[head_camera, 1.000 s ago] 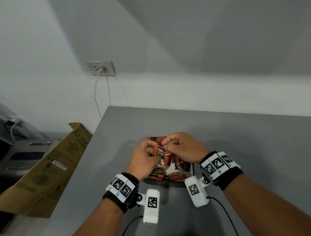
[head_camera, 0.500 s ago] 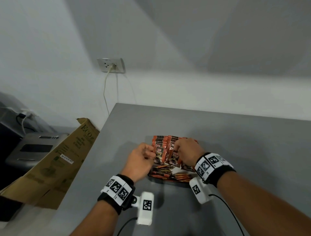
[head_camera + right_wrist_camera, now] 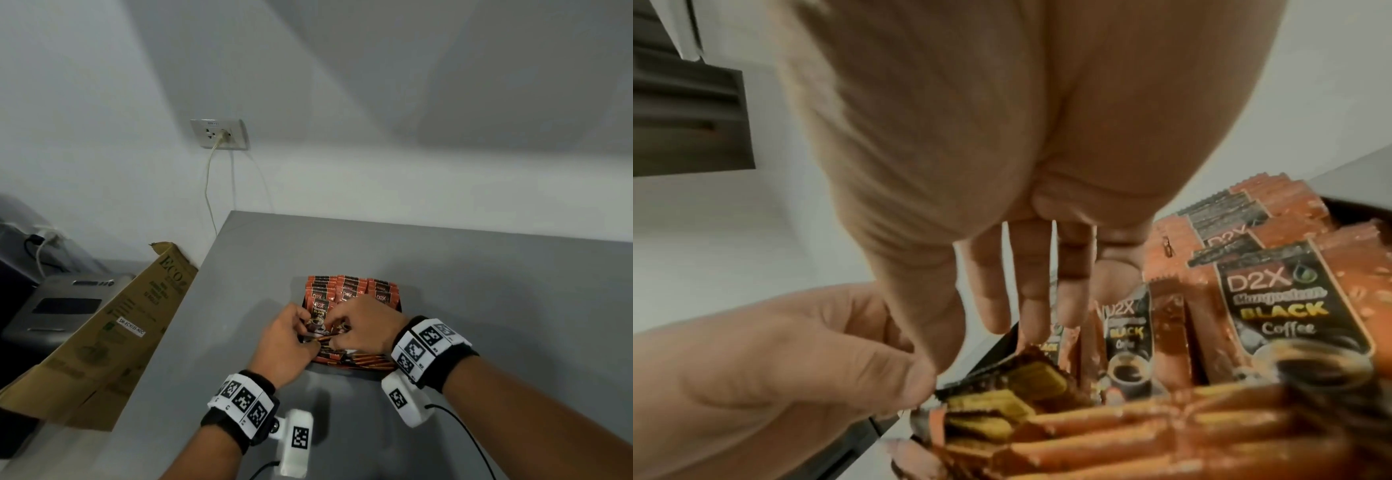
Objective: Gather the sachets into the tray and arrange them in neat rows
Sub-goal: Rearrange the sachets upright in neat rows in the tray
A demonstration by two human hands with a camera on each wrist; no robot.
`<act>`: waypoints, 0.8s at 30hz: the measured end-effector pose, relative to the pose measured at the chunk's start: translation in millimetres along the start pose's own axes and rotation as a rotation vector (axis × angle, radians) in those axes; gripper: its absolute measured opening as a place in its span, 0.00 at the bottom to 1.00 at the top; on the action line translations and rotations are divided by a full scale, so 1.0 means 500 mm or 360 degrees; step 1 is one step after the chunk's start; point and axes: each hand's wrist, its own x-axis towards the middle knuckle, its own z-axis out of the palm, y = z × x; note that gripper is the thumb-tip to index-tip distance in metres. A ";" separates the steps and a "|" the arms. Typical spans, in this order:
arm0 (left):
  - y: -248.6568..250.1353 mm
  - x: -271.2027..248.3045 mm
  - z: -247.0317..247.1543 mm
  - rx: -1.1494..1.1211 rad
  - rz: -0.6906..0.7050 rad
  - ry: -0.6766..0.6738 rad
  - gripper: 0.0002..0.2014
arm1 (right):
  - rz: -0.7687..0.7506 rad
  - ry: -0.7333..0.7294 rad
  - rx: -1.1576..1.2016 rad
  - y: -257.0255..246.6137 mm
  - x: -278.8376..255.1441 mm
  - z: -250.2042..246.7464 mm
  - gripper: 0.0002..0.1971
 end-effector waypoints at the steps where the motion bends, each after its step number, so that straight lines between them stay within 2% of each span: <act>1: -0.001 0.000 0.000 0.0006 0.0006 0.0022 0.18 | 0.0004 -0.0020 -0.0010 0.000 0.003 0.005 0.20; 7: -0.018 -0.003 0.003 -0.0014 -0.0012 0.0109 0.19 | 0.0055 0.0004 -0.0110 -0.001 0.013 0.019 0.13; 12: -0.018 -0.013 0.003 0.0005 -0.0029 0.0120 0.19 | 0.0088 -0.0005 -0.0263 -0.005 0.018 0.036 0.12; 17: -0.020 -0.010 0.004 -0.0048 -0.0059 0.0128 0.18 | 0.0131 0.0171 -0.0107 -0.014 0.005 0.001 0.08; 19: -0.013 -0.009 -0.001 -0.0142 -0.0012 0.0186 0.19 | 0.0180 0.0270 0.0039 -0.020 -0.011 -0.028 0.06; 21: 0.003 -0.005 -0.004 -0.0404 0.0013 0.0211 0.25 | 0.0250 0.0405 0.0361 -0.023 -0.028 -0.052 0.06; 23: 0.028 0.002 -0.001 -0.0878 -0.0018 0.0129 0.33 | 0.0268 0.0515 0.0891 -0.031 -0.044 -0.062 0.06; 24: 0.042 0.005 0.005 -0.1154 -0.0037 0.0046 0.33 | 0.0273 0.0547 0.1152 -0.038 -0.051 -0.063 0.06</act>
